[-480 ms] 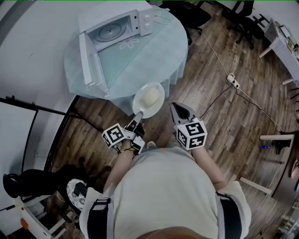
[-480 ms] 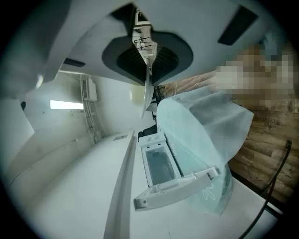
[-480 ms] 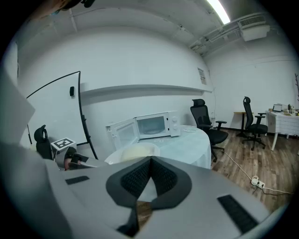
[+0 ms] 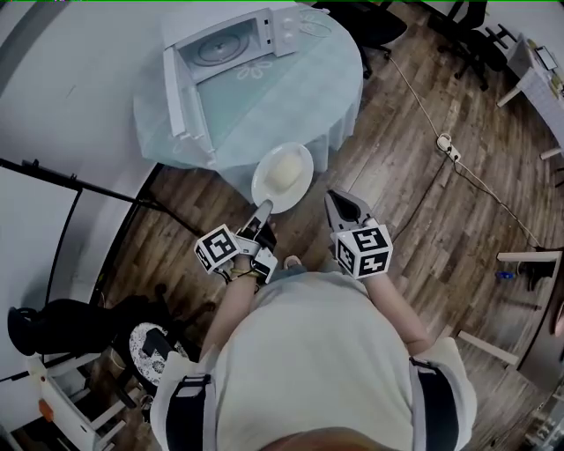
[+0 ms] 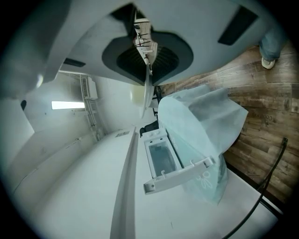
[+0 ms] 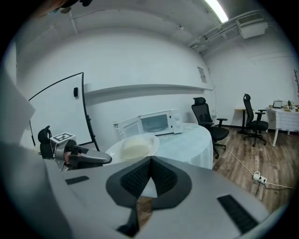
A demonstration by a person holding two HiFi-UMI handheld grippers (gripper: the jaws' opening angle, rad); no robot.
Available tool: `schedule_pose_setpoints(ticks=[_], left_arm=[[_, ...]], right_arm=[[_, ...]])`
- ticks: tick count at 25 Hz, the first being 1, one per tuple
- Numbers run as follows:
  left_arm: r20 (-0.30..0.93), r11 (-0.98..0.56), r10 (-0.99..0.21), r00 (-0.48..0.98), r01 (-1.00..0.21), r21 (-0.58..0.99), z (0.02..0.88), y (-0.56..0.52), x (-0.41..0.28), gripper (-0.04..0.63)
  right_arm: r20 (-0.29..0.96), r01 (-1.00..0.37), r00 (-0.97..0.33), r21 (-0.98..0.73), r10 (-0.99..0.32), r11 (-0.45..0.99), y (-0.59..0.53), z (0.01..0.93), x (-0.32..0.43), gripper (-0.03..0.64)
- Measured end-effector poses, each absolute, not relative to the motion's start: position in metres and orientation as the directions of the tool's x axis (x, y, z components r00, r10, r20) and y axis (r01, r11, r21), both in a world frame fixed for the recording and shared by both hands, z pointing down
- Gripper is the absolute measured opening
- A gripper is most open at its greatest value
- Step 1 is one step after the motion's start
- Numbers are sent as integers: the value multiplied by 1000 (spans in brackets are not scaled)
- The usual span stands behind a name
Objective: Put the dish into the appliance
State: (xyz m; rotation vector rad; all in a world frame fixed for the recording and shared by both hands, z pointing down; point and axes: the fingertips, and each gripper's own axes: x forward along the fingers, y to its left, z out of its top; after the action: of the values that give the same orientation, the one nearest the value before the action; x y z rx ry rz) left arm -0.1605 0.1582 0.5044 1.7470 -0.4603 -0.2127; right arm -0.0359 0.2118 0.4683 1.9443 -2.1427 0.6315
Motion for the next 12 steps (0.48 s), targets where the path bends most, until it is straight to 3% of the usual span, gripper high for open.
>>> schedule_pose_setpoints(ticks=[5, 12], left_arm=[[156, -158, -411, 898, -239, 958, 509, 160, -174, 40], [124, -159, -410, 904, -205, 966, 506, 158, -186, 40]], right_arm=[[406, -983, -116, -178, -906, 46, 217, 469, -46, 5], [401, -972, -162, -222, -902, 76, 213, 471, -68, 5]])
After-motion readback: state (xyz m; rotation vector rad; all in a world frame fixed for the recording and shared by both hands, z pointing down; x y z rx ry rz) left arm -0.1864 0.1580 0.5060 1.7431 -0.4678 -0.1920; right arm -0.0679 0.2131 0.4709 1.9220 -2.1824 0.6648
